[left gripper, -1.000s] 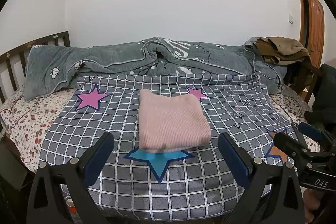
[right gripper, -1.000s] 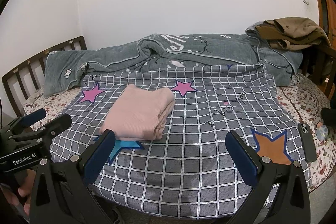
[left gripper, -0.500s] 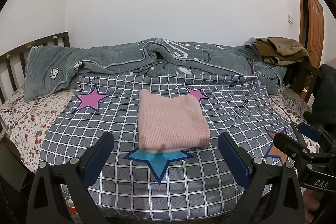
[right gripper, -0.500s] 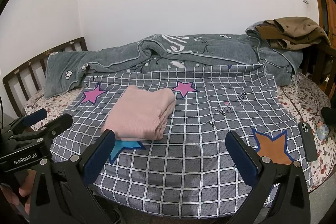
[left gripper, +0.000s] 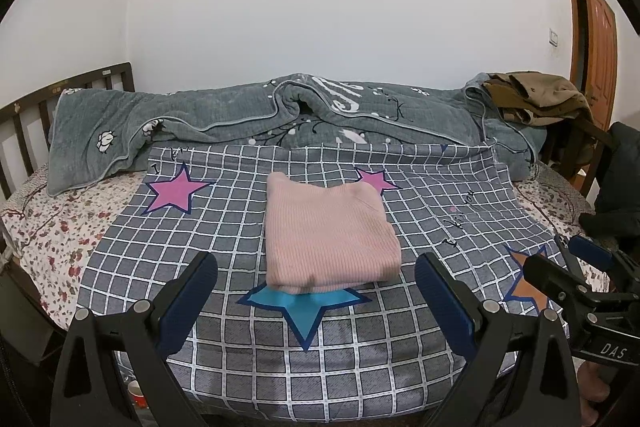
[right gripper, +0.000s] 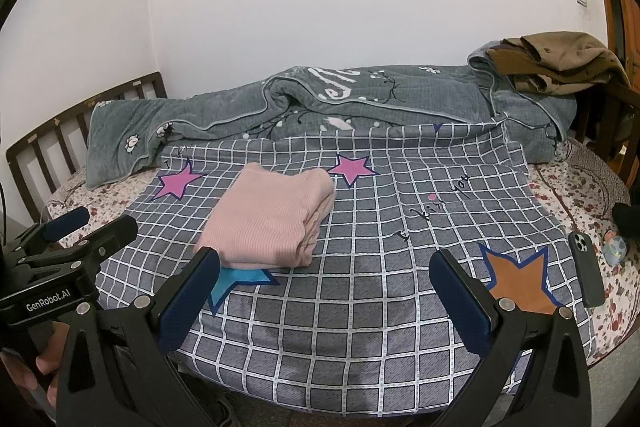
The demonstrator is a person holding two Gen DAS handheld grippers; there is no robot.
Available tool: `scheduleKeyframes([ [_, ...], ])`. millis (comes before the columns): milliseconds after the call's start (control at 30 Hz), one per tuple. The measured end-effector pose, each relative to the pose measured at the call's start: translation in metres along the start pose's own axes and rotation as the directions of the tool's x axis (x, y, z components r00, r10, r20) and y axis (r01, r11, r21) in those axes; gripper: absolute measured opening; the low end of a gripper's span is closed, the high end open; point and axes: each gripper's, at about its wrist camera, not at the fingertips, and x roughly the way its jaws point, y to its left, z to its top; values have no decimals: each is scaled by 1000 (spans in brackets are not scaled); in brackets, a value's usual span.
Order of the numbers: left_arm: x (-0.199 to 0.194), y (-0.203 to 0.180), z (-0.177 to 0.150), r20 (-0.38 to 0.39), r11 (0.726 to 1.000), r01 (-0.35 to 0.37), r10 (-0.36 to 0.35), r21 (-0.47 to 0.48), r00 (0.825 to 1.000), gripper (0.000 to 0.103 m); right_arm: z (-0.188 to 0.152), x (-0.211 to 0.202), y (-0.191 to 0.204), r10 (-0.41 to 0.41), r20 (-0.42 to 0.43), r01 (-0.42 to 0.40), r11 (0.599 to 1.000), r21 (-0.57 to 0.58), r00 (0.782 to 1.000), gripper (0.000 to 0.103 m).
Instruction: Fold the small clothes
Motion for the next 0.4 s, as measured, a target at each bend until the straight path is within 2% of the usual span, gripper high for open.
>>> scheduleKeyframes([
  [400, -1, 0, 1, 0, 1000, -1, 1, 0, 1000, 100, 0, -2, 3, 2, 1, -2, 1000, 4, 1000, 103],
])
